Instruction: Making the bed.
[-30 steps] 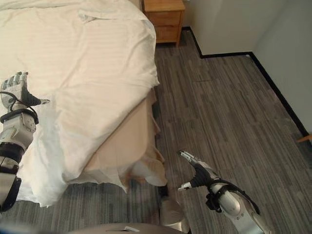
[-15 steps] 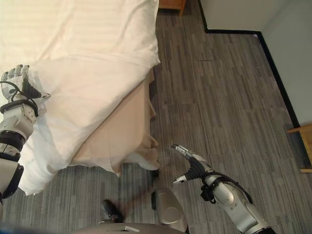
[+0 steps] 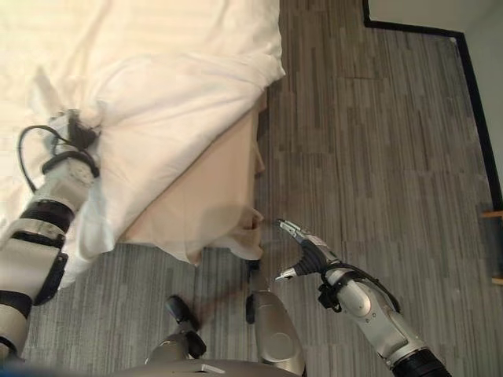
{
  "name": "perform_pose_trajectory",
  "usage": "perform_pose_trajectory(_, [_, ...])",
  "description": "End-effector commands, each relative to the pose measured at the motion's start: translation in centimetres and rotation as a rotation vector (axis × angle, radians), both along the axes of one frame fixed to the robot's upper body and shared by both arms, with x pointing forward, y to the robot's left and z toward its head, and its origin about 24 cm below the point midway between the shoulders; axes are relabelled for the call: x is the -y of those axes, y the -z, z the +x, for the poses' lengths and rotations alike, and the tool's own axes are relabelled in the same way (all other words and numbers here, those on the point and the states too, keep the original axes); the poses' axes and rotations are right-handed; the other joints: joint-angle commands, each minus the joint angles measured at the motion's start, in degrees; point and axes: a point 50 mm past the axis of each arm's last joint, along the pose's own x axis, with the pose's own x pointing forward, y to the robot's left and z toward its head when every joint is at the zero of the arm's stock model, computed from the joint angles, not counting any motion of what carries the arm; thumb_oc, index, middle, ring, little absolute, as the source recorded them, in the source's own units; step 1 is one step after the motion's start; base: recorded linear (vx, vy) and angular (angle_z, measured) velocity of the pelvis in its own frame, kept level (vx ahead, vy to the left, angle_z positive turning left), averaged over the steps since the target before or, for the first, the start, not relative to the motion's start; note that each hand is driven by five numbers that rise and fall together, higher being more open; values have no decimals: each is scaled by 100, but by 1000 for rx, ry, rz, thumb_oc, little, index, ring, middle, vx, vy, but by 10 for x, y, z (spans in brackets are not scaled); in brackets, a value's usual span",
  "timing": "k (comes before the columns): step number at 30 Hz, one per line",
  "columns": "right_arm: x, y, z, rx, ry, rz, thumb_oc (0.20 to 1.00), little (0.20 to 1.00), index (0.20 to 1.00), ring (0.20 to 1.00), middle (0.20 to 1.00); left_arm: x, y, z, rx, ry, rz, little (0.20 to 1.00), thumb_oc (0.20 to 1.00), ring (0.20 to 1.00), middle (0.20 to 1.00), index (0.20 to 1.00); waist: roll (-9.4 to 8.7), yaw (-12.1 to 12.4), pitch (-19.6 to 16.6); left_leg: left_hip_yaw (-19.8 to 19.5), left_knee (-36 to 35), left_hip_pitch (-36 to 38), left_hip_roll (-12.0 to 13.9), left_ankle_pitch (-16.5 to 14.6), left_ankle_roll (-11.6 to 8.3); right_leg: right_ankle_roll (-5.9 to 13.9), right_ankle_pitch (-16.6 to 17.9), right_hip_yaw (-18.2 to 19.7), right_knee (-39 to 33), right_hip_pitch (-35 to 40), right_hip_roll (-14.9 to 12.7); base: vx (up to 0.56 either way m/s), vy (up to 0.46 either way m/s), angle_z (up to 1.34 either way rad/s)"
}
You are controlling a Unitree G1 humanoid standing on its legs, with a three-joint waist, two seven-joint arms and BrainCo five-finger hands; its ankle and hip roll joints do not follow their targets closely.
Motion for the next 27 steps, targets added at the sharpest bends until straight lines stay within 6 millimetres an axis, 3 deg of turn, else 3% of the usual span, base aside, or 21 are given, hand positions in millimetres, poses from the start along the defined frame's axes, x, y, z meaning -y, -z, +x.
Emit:
perform_pose_trajectory(1, [2,-15,6,84,26,53,1000,1000,1000,1000,1000,69,32,-3,-7,257,-123,200,200,200,200,200,136,-22,51,-378,73,182,134,-134,126,616,-837,5,67,494,-281,-16,81,22])
perform_pose_trajectory(3, [1,-7,6,62,37,42,1000,1000,1000,1000,1000,103,43,-14,8,382,-198,200,200,200,200,200,120,0,8,-417,73,326,37,-219,182,622,-839,-22,67,662,-343,-8,105,23])
perform_pose_trajectory(6, [4,15,1,-15,75,16,1000,1000,1000,1000,1000,138,69,-36,-41,518,-312,200,200,200,200,200,79,5,-107,-469,73,593,-120,-350,295,652,-812,-52,67,963,-470,-28,108,16])
perform_pose_trajectory(7, [4,15,1,-14,74,15,1000,1000,1000,1000,1000,138,69,-36,-41,517,-312,200,200,200,200,200,47,-8,-81,-389,73,549,-129,-227,328,598,-715,-102,67,922,-481,-93,102,12])
perform_pose_trajectory(8, [7,28,-1,-59,108,-11,1000,1000,1000,1000,1000,157,84,-52,-92,603,-371,200,200,200,200,200,9,7,-175,-393,73,685,-225,-310,397,621,-694,-106,67,1058,-552,-93,107,14])
perform_pose_trajectory(14, [19,83,-21,-261,253,-77,1000,1000,1000,1000,1000,185,142,-102,-358,744,-515,200,200,200,200,200,-136,52,-388,-481,73,1130,-462,-561,604,693,-704,-40,67,1481,-697,-23,125,3])
perform_pose_trajectory(16, [24,109,-34,-368,323,-109,1000,1000,1000,1000,1000,193,160,-116,-466,780,-539,200,200,200,200,200,-200,59,-443,-497,73,1260,-539,-636,664,720,-695,-16,67,1603,-740,-50,108,-1])
perform_pose_trajectory(17, [27,133,-49,-474,385,-153,1000,1000,1000,1000,1000,202,177,-128,-571,810,-553,200,200,200,200,200,-241,56,-480,-499,73,1379,-609,-716,728,749,-688,21,67,1695,-771,-51,86,-4])
perform_pose_trajectory(18, [26,133,-49,-473,384,-152,1000,1000,1000,1000,1000,201,177,-128,-571,810,-552,200,200,200,200,200,-249,61,-473,-495,73,1388,-612,-719,729,751,-689,26,67,1700,-773,-52,85,-5])
perform_pose_trajectory(19, [30,153,-67,-586,449,-194,1000,1000,1000,1000,1000,214,188,-141,-666,872,-546,200,200,200,200,200,-279,26,-498,-475,73,1476,-677,-782,782,782,-659,47,67,1751,-804,-42,31,-8])
perform_pose_trajectory(20, [30,154,-67,-585,449,-192,1000,1000,1000,1000,1000,214,188,-140,-666,871,-545,200,200,200,200,200,-296,34,-498,-466,73,1463,-685,-758,784,774,-641,58,67,1733,-810,-69,59,-16])
perform_pose_trajectory(21, [32,169,-83,-682,507,-226,1000,1000,1000,1000,1000,228,193,-147,-722,922,-558,200,200,200,200,200,-301,-19,-490,-414,73,1568,-736,-836,826,811,-624,67,67,1790,-843,-52,21,-19])
perform_pose_trajectory(22, [32,169,-83,-681,507,-225,1000,1000,1000,1000,1000,228,193,-147,-721,922,-557,200,200,200,200,200,-314,-12,-487,-405,73,1556,-743,-813,827,802,-607,78,67,1773,-848,-61,38,-17])
perform_pose_trajectory(23, [34,179,-96,-765,561,-248,1000,1000,1000,1000,1000,246,189,-149,-745,997,-561,561,561,561,561,561,-309,-106,-485,-337,73,1658,-795,-883,863,839,-591,86,67,1838,-890,-45,5,-13])
perform_pose_trajectory(24, [34,179,-95,-763,561,-246,1000,1000,1000,1000,1000,246,189,-148,-744,997,-560,561,561,561,561,561,-321,-98,-482,-328,73,1646,-801,-859,863,830,-573,96,67,1820,-895,-34,9,-14])
perform_pose_trajectory(25, [34,179,-95,-763,561,-246,1000,1000,1000,1000,1000,245,189,-148,-744,997,-559,1000,1000,1000,1000,1000,-323,-93,-485,-323,73,1641,-804,-857,864,829,-571,102,67,1812,-896,-11,8,-18])
perform_pose_trajectory(27, [42,185,-106,-838,659,-241,1000,1000,1000,1000,1000,273,180,-156,-781,1136,-589,1000,1000,1000,1000,1000,-284,-211,-457,-239,73,1774,-889,-934,905,868,-528,83,76,1874,-978,-29,18,-19])
